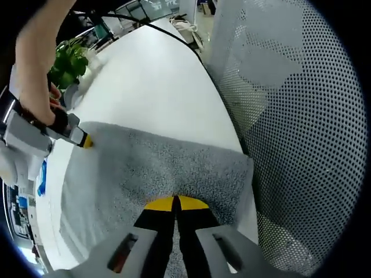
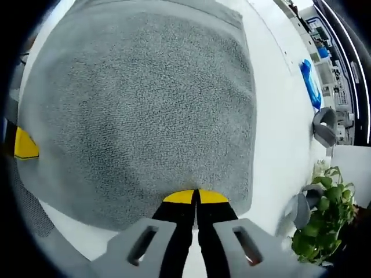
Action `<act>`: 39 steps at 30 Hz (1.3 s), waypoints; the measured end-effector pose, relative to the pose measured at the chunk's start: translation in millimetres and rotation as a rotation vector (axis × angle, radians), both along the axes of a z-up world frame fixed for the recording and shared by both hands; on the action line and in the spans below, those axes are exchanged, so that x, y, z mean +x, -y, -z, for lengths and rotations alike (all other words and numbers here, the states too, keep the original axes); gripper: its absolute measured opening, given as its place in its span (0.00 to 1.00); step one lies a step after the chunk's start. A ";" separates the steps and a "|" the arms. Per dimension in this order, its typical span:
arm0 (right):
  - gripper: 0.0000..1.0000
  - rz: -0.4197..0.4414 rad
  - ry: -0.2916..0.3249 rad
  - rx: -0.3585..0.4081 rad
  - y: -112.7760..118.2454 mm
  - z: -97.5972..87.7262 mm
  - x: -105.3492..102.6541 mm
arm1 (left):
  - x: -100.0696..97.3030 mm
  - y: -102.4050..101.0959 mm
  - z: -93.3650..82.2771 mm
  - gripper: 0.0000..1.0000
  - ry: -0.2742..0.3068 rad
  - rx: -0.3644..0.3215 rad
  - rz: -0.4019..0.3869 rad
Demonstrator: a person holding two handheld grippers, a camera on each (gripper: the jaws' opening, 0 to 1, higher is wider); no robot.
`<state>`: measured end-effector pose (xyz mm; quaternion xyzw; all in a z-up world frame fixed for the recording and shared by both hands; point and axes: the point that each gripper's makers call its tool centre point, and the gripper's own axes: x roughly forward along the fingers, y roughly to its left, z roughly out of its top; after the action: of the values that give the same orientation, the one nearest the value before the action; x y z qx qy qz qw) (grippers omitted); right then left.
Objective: Fold the towel on the table until its edges align and the towel forms a compact rectangular stack.
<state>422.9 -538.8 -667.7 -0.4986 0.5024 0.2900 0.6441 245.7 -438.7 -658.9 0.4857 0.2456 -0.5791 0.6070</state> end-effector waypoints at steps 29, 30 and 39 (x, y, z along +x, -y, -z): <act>0.00 0.055 0.065 0.044 9.7 -0.2 -18.2 | 17.3 -32.2 2.1 0.01 0.105 0.182 -0.020; 0.00 0.060 0.062 0.050 10.0 -0.4 -18.7 | 18.6 -33.4 2.5 0.01 0.104 0.187 -0.027; 0.00 0.086 0.063 0.086 10.2 -0.9 -25.9 | 26.0 -44.0 2.8 0.01 0.095 0.207 -0.092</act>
<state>397.0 -549.0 -666.8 -0.4574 0.4900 0.2678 0.6921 271.8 -394.7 -661.7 0.5608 0.2974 -0.4985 0.5904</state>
